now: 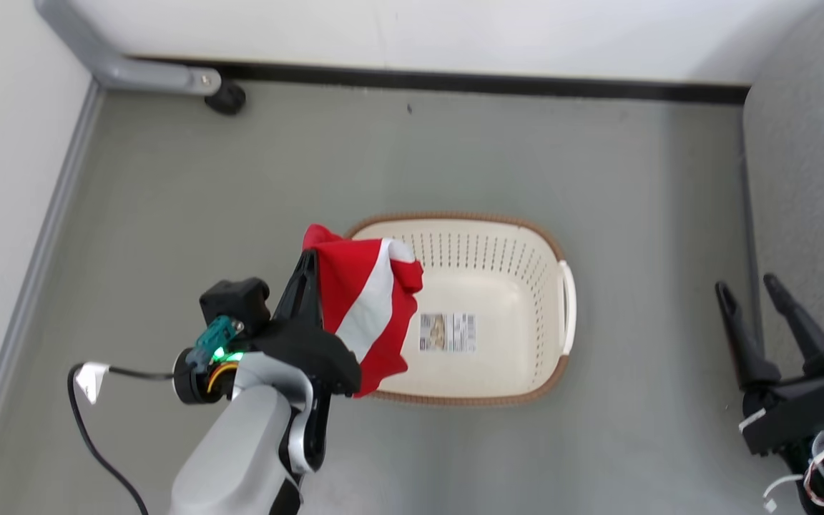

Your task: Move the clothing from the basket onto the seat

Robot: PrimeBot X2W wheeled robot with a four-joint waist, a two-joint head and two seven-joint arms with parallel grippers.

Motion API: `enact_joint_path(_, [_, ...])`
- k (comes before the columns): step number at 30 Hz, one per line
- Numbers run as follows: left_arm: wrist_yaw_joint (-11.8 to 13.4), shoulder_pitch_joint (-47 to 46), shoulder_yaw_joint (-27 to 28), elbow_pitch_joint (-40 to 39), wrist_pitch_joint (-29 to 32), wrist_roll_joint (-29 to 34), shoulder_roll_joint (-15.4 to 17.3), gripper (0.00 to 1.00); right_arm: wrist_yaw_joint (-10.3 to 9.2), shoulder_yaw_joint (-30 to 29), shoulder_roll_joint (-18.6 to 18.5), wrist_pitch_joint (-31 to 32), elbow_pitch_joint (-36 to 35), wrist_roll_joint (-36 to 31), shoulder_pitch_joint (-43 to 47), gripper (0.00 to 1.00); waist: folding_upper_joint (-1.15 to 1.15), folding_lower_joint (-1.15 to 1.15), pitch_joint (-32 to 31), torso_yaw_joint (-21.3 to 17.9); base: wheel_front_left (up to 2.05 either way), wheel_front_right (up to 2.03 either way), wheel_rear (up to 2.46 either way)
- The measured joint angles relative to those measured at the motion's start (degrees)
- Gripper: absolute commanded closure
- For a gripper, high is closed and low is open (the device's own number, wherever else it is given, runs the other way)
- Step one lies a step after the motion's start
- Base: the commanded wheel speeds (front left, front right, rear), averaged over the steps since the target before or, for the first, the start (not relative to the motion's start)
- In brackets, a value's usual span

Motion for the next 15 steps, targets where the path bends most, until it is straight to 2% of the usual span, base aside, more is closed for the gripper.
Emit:
enact_joint_path(6, [0.0, 4.79, 2.22, -3.68, 0.0, 3.96, 0.6, 1.0, 0.0, 0.02, 2.4, 0.0, 1.89, -1.51, 2.31, 0.0, 0.0, 0.0, -5.02, -0.37, 0.0, 0.0, 0.0])
enact_joint_path(15, [0.0, 12.67, 4.65, -9.44, 0.0, 7.43, 3.31, 1.0, 0.0, 0.21, 6.22, 0.01, 3.61, -3.61, 6.3, 0.0, 0.0, 0.0, -12.39, -0.91, 0.0, 0.0, 0.0])
